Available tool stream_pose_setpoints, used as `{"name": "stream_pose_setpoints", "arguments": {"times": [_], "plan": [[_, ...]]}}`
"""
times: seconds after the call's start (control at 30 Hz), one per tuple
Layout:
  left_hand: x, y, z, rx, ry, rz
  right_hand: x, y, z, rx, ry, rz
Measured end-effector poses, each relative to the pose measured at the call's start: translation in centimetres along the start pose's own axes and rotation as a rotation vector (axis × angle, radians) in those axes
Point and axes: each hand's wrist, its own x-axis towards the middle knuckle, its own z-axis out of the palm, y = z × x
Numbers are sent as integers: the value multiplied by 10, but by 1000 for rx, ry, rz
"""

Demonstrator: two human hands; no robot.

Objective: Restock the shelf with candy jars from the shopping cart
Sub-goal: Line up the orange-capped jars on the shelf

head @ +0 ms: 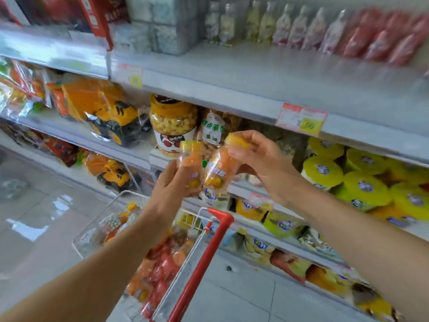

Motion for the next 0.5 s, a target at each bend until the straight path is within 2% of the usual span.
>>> {"name": "stream_pose_setpoints", "arguments": {"times": [0.17, 0.27, 0.4, 0.5], "plan": [[-3, 92, 82, -35, -15, 268, -31, -90, -62, 15, 168, -261], [-1, 133, 131, -54, -92, 413, -46, -132, -104, -8, 301, -361], [7, 168, 196, -25, -180, 491, -64, -154, -166, -71, 496, -402], [19, 178, 248, 107, -257, 464, -77, -149, -216, -137, 608, -378]]}}
